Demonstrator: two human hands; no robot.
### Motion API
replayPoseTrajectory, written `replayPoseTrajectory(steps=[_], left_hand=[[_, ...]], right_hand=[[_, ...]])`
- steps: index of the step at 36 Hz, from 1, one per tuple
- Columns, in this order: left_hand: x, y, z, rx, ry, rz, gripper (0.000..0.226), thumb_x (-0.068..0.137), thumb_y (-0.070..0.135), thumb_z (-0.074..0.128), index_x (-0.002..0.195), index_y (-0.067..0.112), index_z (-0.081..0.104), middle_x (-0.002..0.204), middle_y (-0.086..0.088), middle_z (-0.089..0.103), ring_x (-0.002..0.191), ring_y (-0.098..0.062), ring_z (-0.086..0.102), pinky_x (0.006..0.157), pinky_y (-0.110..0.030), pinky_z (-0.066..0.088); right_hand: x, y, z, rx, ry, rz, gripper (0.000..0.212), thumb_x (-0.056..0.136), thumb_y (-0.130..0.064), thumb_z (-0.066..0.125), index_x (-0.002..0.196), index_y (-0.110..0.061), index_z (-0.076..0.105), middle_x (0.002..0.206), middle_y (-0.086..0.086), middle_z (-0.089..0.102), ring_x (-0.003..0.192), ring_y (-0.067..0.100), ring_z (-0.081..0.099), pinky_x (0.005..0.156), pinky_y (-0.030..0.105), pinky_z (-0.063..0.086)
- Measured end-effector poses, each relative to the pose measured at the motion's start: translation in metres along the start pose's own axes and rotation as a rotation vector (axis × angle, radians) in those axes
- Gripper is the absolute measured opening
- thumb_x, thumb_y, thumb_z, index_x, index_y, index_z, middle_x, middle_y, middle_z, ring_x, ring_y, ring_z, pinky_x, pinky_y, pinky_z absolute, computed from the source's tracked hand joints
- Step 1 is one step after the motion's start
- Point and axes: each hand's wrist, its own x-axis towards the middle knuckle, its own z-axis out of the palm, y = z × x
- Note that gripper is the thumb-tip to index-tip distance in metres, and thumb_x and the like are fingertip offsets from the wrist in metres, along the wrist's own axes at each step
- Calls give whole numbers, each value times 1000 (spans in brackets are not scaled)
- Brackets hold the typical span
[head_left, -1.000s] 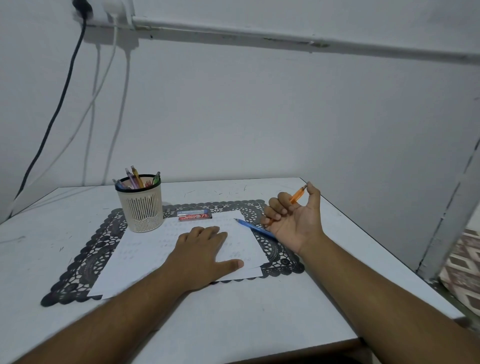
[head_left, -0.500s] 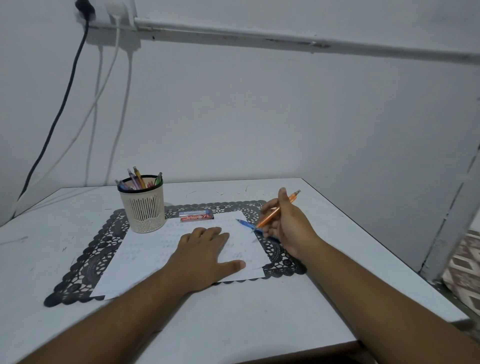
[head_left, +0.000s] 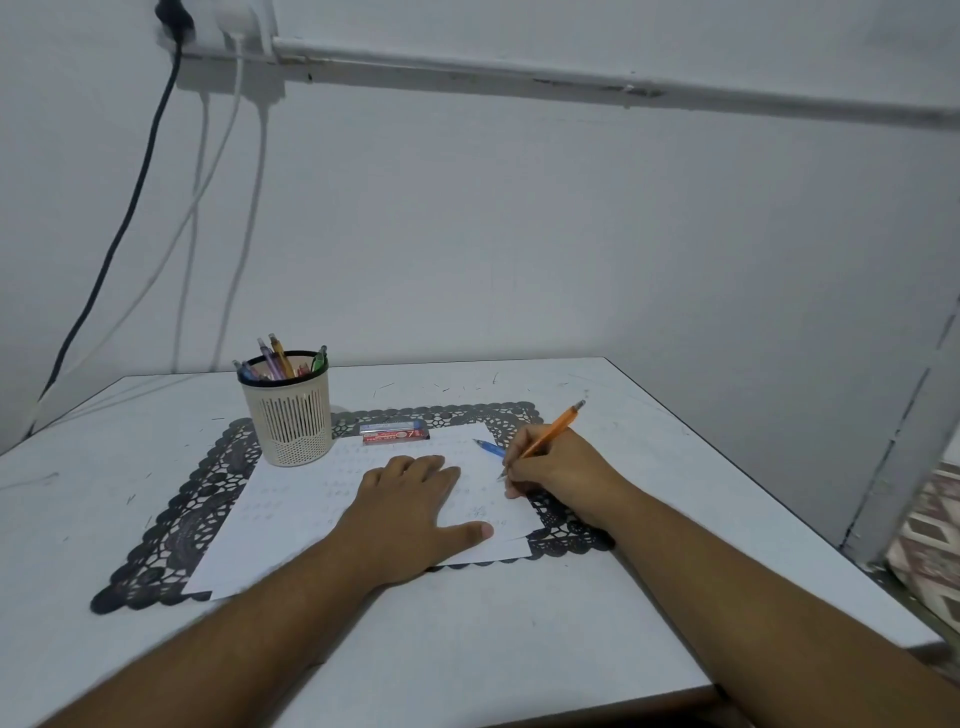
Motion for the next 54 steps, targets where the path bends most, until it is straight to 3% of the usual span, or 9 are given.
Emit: replayPoseTrajectory(steps=[6, 14, 26, 34, 38, 43, 48, 51, 54], left_hand=[[0, 0, 0, 8, -1, -2, 94, 85, 90, 27, 161, 34, 21, 170, 7, 15, 154, -20, 12, 122, -48, 14], [0, 1, 1, -4, 2, -7, 92, 86, 88, 29, 161, 35, 22, 170, 8, 15, 154, -19, 11, 122, -47, 13], [0, 2, 0, 6, 1, -6, 92, 87, 88, 29, 161, 34, 22, 170, 7, 15, 154, -20, 12, 123, -47, 14], [0, 2, -1, 16, -1, -6, 93, 87, 88, 28, 161, 33, 21, 170, 7, 15, 154, -21, 13, 122, -48, 14], [0, 2, -1, 13, -4, -5, 92, 87, 88, 28, 161, 33, 21, 170, 7, 14, 154, -20, 12, 123, -48, 14], [-1, 2, -1, 1, -7, -9, 93, 86, 88, 28, 161, 34, 21, 170, 8, 14, 154, -20, 11, 123, -47, 13], [1, 1, 0, 5, 5, -7, 93, 86, 89, 28, 160, 34, 22, 170, 8, 15, 154, -20, 12, 122, -47, 14], [1, 1, 1, 6, 4, -6, 92, 86, 89, 28, 160, 34, 22, 170, 8, 16, 154, -20, 12, 123, -48, 15], [1, 1, 0, 5, -3, -7, 93, 86, 89, 28, 161, 34, 22, 170, 8, 15, 154, -20, 12, 123, -47, 14]], right_hand=[[1, -1, 6, -77, 38, -42, 10, 86, 1, 65, 84, -8, 69, 81, 21, 75, 70, 30, 72, 82, 51, 62], [-1, -5, 10, -111, 50, -46, 8, 86, 1, 64, 83, -6, 65, 80, 28, 71, 59, 22, 63, 64, 36, 56], [-1, -5, 10, -117, 60, -38, 2, 89, 2, 63, 89, 3, 64, 80, 25, 72, 60, 20, 63, 62, 31, 56], [-1, -6, 11, -131, 35, -39, 6, 89, 0, 64, 85, -4, 65, 80, 26, 72, 59, 20, 62, 61, 32, 54], [-1, -6, 12, -139, 32, -38, 6, 89, -1, 65, 84, -4, 66, 71, 20, 70, 58, 20, 62, 60, 32, 53], [-4, -7, 10, -133, 54, -48, 5, 91, 0, 63, 88, 3, 61, 81, 27, 72, 59, 20, 62, 59, 30, 55], [-6, -8, 10, -140, 18, -45, 10, 89, 1, 63, 81, -5, 62, 69, 20, 67, 56, 19, 61, 54, 27, 50], [-5, -7, 7, -111, 57, -49, 6, 89, 1, 64, 84, 1, 61, 74, 26, 69, 57, 20, 61, 59, 31, 53], [-5, -6, 4, -98, 89, -53, 11, 90, 2, 63, 80, -4, 60, 79, 29, 71, 55, 20, 60, 57, 29, 52]])
